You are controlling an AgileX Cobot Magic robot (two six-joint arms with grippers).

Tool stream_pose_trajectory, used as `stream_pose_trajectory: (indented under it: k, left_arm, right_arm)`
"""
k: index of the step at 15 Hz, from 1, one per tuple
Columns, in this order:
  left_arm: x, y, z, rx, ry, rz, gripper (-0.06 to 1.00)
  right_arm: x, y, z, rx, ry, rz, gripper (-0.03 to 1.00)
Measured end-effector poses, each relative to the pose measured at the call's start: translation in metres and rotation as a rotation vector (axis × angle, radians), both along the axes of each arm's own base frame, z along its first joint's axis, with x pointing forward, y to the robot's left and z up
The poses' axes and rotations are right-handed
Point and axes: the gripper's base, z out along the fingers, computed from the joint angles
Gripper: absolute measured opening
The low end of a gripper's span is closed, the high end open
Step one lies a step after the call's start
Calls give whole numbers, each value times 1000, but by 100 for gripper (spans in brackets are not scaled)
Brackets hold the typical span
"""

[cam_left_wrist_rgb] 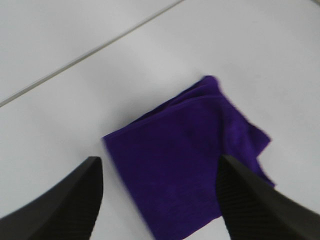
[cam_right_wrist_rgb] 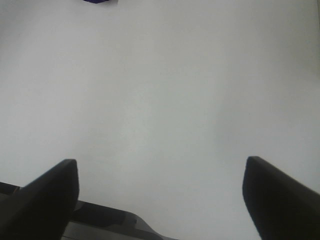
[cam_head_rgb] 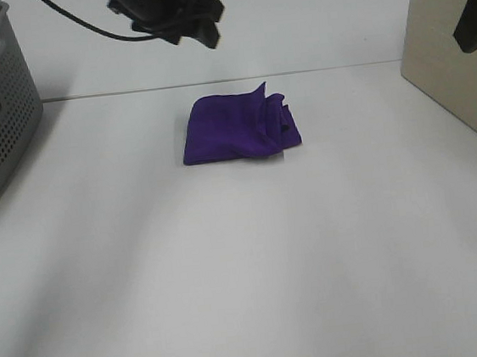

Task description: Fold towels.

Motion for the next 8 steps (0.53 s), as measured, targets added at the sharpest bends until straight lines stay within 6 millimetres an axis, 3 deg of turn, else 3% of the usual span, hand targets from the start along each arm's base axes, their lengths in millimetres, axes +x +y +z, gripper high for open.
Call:
stream_pose_trajectory:
  k: [1, 3, 4, 8]
  left_arm:
    - [0, 43, 16, 90, 62, 135, 64]
    - [-5, 79, 32, 186, 101, 217, 71]
    - [-6, 87, 38, 186, 95, 238, 71]
    - [-29, 152, 99, 143, 26, 374, 73]
  right_arm:
    - [1, 1, 1, 15, -13, -2, 85]
    - [1, 1, 1, 19, -16, -9, 85]
    - [1, 1, 1, 22, -14, -15, 85]
    - [3, -7, 5, -34, -30, -111, 85]
